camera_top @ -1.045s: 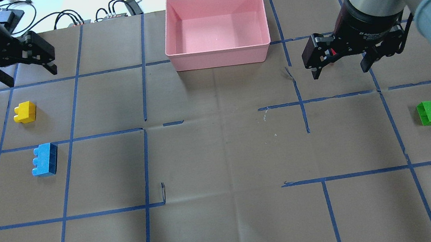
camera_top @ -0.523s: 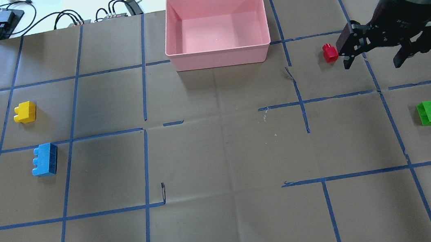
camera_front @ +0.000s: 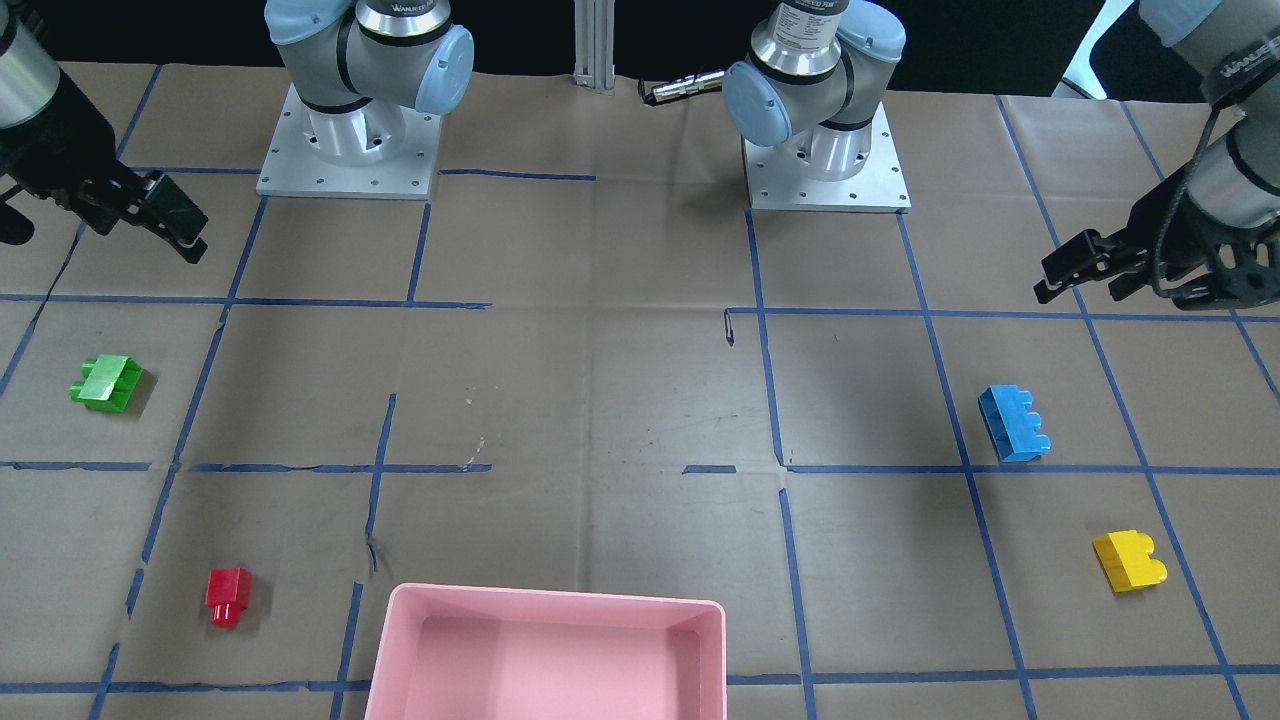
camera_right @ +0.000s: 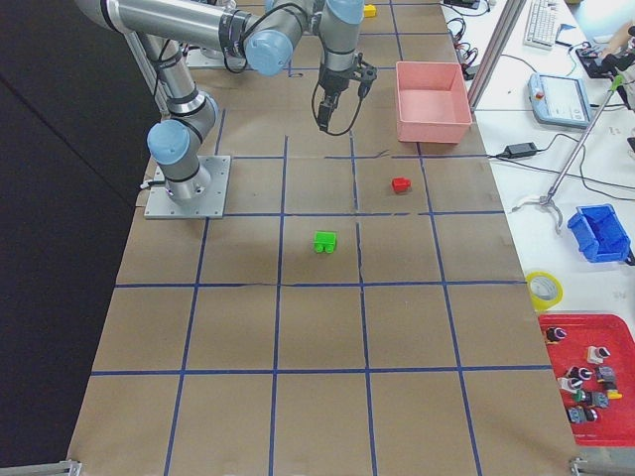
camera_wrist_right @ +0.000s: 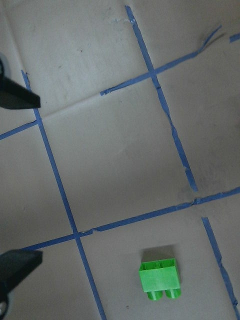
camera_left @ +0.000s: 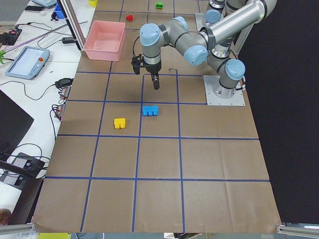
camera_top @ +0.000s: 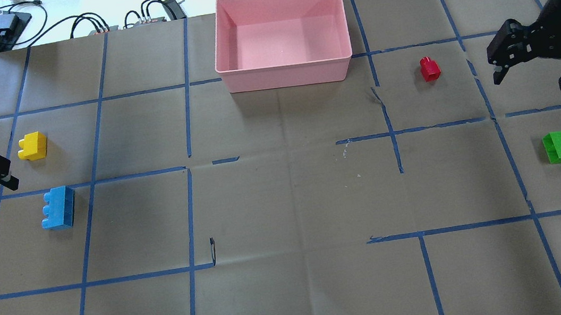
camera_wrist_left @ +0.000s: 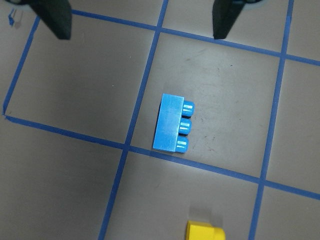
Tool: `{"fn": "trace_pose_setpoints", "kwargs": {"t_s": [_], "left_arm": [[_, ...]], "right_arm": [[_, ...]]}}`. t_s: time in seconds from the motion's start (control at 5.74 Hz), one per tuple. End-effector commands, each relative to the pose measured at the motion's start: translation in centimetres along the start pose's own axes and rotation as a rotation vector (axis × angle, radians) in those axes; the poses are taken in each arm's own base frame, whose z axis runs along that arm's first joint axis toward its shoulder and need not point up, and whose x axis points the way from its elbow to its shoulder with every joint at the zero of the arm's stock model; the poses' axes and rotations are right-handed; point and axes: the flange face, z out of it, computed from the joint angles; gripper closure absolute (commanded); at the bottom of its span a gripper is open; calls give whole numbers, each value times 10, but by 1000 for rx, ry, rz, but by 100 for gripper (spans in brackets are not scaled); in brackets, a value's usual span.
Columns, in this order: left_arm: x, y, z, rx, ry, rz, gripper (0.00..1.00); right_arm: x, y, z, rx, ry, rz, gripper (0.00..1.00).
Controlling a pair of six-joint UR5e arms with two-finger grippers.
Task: Put all blocks into box
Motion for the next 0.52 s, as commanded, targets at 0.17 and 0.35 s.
{"fn": "trace_pose_setpoints", "kwargs": {"t_s": [0.17,0.35], "left_arm": [[-6,6,82,64,-104,-8,2],[-23,3,99,47,-89,-64,2]], "right_arm": [[82,-26,65,76,-8,-201,1],[95,-38,79,95,-38,-273,1]]}}
